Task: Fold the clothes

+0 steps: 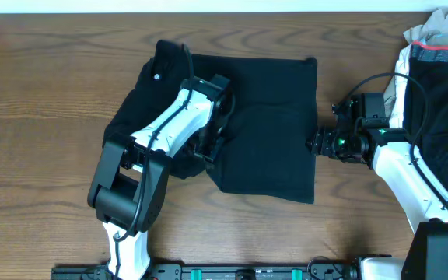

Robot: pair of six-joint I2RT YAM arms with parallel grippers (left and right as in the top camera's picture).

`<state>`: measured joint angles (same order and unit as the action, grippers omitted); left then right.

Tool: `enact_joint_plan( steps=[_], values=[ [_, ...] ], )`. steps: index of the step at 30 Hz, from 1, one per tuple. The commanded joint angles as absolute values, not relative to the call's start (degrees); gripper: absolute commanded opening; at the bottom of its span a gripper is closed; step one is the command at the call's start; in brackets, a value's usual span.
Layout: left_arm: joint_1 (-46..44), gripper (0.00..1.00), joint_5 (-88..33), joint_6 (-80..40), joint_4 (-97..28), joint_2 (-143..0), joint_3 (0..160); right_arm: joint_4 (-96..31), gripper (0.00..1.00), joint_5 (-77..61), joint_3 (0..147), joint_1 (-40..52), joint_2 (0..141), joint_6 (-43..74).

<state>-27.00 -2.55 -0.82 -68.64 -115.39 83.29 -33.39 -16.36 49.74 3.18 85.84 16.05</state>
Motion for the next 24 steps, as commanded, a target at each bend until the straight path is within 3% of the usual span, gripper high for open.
enact_joint_plan(
  steps=[1, 9, 11, 18, 24],
  values=[
    [-26.6, 0.71, -2.0, -10.3, -71.0, -114.7, 84.4, -33.4, 0.71, -17.0, 49.7, 2.5, 85.9, 16.7],
    [-26.7, 0.69, -2.5, -9.7, -66.9, -114.5, 84.2, -33.4, 0.71, -17.0, 49.7, 2.5, 85.9, 16.7],
    [-26.8, 0.61, -2.5, -9.3, -65.8, -114.6, 83.6, -33.4, 0.71, -17.0, 49.7, 2.5, 85.9, 16.7],
    [-26.8, 0.06, -2.5, -7.1, -65.5, -114.7, 80.7, -33.4, 0.71, -17.0, 49.7, 2.5, 85.9, 16.7],
    [-26.8, 0.06, -2.5, 2.0, -82.6, -113.3, 90.6, -33.2, 0.71, -17.0, 49.7, 2.5, 85.9, 16.7]
  ],
)
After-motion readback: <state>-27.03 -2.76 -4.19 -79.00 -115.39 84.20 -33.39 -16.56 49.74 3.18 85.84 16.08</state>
